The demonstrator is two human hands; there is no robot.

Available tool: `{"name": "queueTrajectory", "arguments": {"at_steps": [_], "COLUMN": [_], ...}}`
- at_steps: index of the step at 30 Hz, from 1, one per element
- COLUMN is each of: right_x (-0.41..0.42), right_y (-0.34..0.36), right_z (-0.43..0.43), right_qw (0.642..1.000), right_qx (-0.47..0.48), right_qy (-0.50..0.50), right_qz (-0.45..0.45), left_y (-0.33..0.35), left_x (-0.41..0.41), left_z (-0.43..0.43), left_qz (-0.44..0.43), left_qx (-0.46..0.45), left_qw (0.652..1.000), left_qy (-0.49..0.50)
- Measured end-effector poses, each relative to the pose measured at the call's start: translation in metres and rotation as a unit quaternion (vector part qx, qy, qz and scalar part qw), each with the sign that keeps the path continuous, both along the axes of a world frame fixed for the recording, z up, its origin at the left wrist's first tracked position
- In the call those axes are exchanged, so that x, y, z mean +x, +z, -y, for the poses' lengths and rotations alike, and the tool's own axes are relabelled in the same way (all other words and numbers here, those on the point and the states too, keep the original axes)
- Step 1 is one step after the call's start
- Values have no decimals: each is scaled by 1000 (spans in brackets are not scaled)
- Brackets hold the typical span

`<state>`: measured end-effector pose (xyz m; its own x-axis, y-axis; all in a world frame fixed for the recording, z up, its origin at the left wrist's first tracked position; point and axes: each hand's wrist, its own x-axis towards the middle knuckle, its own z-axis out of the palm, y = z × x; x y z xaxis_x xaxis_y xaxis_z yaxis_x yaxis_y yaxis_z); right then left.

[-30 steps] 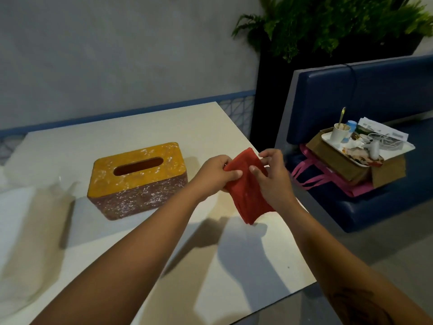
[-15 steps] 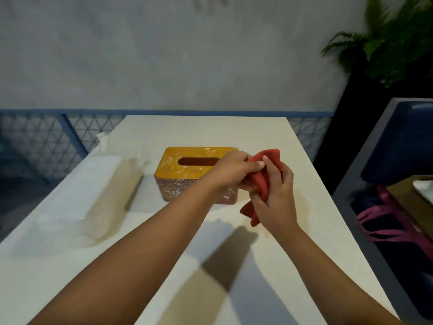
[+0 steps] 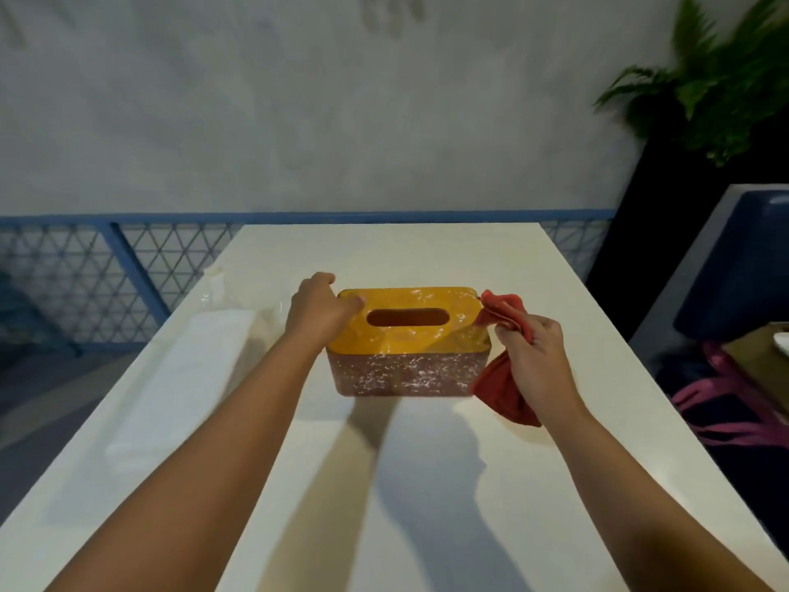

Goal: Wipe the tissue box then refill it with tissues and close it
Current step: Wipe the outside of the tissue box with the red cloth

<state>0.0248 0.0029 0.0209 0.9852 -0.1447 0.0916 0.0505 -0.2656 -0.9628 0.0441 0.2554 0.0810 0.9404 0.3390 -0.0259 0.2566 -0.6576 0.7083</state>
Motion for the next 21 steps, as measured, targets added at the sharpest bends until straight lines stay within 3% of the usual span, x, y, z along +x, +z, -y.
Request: {"name": "queueTrajectory", "arguments": {"at_steps": [5,10,15,21], "right_x": [5,5,21,59], "right_y": [16,36,67,70], "right_z": [-13,-28,-43,-61], "right_qw": [997,977,936,877], "right_qx": [-67,-204,-339,-480], "right_qy": [-40,-68,-90,-21], "right_qz": [-23,-3,-3,-12], "left_y": [-11,-23,-27,-33], "left_x": [19,30,35,33], "left_z": [-12,-15,-14,-15], "left_qz": [-74,-90,-81,-58], "left_qx": [23,22,43,10], "left_qw": [996,992,994,997], "left_qy": [-43,-81,-65,-45]}}
